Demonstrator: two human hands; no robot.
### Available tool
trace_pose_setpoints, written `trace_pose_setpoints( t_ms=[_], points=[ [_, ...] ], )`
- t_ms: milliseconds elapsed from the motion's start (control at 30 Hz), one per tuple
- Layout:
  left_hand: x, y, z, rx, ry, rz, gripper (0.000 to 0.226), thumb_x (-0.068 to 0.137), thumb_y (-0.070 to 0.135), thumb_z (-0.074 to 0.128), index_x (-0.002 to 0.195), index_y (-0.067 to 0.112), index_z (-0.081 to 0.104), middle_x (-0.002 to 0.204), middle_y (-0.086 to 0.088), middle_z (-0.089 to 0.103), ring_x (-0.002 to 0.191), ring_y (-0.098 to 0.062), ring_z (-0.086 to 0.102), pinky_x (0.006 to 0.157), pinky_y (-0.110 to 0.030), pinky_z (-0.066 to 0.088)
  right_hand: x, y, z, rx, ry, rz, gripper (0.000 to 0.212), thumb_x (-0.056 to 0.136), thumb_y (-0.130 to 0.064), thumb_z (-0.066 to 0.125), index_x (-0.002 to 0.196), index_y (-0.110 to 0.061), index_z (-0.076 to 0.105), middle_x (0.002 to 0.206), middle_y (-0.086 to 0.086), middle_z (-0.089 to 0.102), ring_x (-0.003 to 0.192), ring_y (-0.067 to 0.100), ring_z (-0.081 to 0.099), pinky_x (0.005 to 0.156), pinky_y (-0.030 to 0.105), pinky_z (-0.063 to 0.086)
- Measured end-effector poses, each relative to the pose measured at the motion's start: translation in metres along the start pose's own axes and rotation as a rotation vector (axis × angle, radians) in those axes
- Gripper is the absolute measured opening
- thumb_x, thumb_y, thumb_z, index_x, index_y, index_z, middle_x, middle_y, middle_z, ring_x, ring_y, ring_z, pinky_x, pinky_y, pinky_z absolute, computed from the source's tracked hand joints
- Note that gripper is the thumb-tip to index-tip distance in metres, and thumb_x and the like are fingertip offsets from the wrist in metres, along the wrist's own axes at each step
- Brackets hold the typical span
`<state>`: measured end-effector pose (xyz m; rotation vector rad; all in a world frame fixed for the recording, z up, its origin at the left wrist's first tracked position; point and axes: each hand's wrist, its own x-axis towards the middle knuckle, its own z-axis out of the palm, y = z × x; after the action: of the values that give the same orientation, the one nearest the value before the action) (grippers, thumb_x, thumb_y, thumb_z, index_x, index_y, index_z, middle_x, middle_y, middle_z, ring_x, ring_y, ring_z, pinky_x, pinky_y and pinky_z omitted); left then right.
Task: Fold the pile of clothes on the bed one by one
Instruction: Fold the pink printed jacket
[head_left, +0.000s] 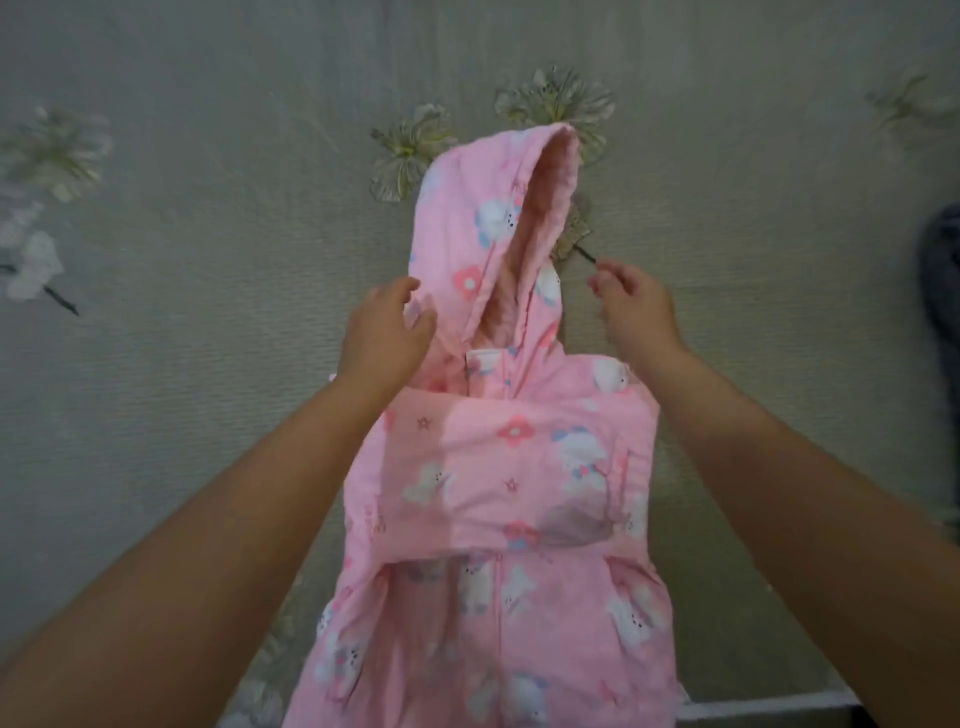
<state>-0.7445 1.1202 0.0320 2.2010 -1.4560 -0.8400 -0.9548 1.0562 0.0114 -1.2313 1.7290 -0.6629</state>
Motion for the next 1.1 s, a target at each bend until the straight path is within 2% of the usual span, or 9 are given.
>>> trace_pose_setpoints(
  t_ms=[100, 167, 300, 467, 667, 767, 900, 1033, 1100],
  points=[
    [0.024, 0.001, 0.007, 0.000, -0.017, -0.117, 0.038, 0.089, 0.016, 0.053, 0.125, 0.006, 0.052, 0.124, -0.020, 0.054, 0.115, -0.030, 0.049, 0.091, -0.028, 0.034, 0.053, -0.037, 0.017, 0.041, 0.028, -0.058, 0.041, 0.095, -0.022, 0.045, 0.132, -0.005, 0.045, 0.127, 0.006, 0.050, 0.116, 0.014, 0.046, 0.089, 0.014, 0.035],
    [0.021, -0.003, 0.012, -0.015, -0.043, -0.080, 0.035, 0.088, 0.011, 0.054, 0.121, 0.004, 0.054, 0.121, -0.018, 0.055, 0.113, -0.029, 0.049, 0.090, -0.026, 0.032, 0.081, -0.058, 0.028, -0.177, 0.018, -0.191, 0.050, 0.093, -0.032, 0.047, 0.138, -0.012, 0.038, 0.142, 0.012, 0.038, 0.130, 0.024, 0.036, 0.107, 0.030, 0.030],
    [0.007, -0.018, 0.012, -0.158, -0.046, -0.125, 0.032, 0.088, 0.006, 0.053, 0.120, 0.003, 0.054, 0.121, -0.014, 0.056, 0.113, -0.026, 0.051, 0.095, -0.030, 0.038, 0.110, -0.081, 0.046, -0.626, -0.104, -0.245, 0.068, 0.086, -0.043, 0.054, 0.144, -0.026, 0.023, 0.150, 0.011, 0.025, 0.138, 0.028, 0.022, 0.110, 0.047, 0.022],
    [0.022, -0.021, 0.004, -0.349, 0.016, -0.249, 0.031, 0.093, 0.016, 0.049, 0.121, 0.003, 0.052, 0.120, -0.011, 0.056, 0.105, -0.017, 0.051, 0.087, -0.021, 0.037, 0.088, -0.080, 0.037, -0.471, -0.139, -0.229, 0.037, 0.080, -0.010, 0.059, 0.117, -0.007, 0.057, 0.115, 0.013, 0.060, 0.106, 0.025, 0.055, 0.083, 0.028, 0.040],
    [0.032, 0.009, -0.010, -0.752, -0.016, -0.316, 0.020, 0.098, 0.036, 0.034, 0.102, 0.025, 0.050, 0.104, 0.009, 0.055, 0.104, -0.010, 0.048, 0.090, -0.028, 0.038, -0.056, -0.027, -0.019, -0.299, -0.246, -0.610, 0.015, 0.063, -0.004, 0.064, 0.068, 0.009, 0.059, 0.063, 0.015, 0.055, 0.064, 0.021, 0.047, 0.057, 0.028, 0.030],
    [0.017, 0.024, -0.012, -0.756, -0.284, -0.120, 0.037, 0.084, 0.041, 0.049, 0.118, 0.034, 0.036, 0.117, 0.009, 0.050, 0.106, -0.003, 0.048, 0.083, -0.015, 0.041, -0.121, 0.014, -0.031, -0.430, -0.422, -0.645, 0.017, 0.059, -0.003, 0.068, 0.052, 0.004, 0.054, 0.054, 0.020, 0.057, 0.062, 0.025, 0.050, 0.057, 0.031, 0.033],
    [-0.040, 0.029, 0.009, -0.113, -0.591, 0.330, 0.072, 0.062, 0.040, 0.075, 0.127, 0.035, 0.044, 0.113, 0.013, 0.053, 0.089, -0.001, 0.049, 0.076, -0.007, 0.034, -0.183, 0.058, -0.049, -0.395, -0.531, -0.533, 0.015, 0.079, -0.004, 0.063, 0.063, -0.003, 0.062, 0.065, 0.020, 0.065, 0.065, 0.030, 0.061, 0.058, 0.028, 0.045],
    [-0.079, 0.022, 0.020, 0.103, -0.591, 0.494, 0.034, 0.076, 0.026, 0.059, 0.082, -0.007, 0.065, 0.079, -0.017, 0.059, 0.077, -0.026, 0.055, 0.070, -0.031, 0.037, -0.194, 0.077, -0.079, -0.358, -0.446, -0.262, 0.019, 0.072, 0.015, 0.054, 0.084, 0.009, 0.068, 0.086, 0.025, 0.067, 0.083, 0.033, 0.063, 0.076, 0.029, 0.042],
    [-0.090, 0.021, 0.010, -0.097, -0.555, 0.439, 0.017, 0.080, 0.004, 0.062, 0.093, -0.007, 0.067, 0.079, -0.017, 0.059, 0.076, -0.018, 0.056, 0.072, -0.026, 0.040, -0.188, 0.077, -0.090, -0.373, -0.375, -0.200, 0.020, 0.076, 0.019, 0.055, 0.090, 0.011, 0.067, 0.092, 0.024, 0.068, 0.090, 0.034, 0.062, 0.079, 0.025, 0.038]
  ],
)
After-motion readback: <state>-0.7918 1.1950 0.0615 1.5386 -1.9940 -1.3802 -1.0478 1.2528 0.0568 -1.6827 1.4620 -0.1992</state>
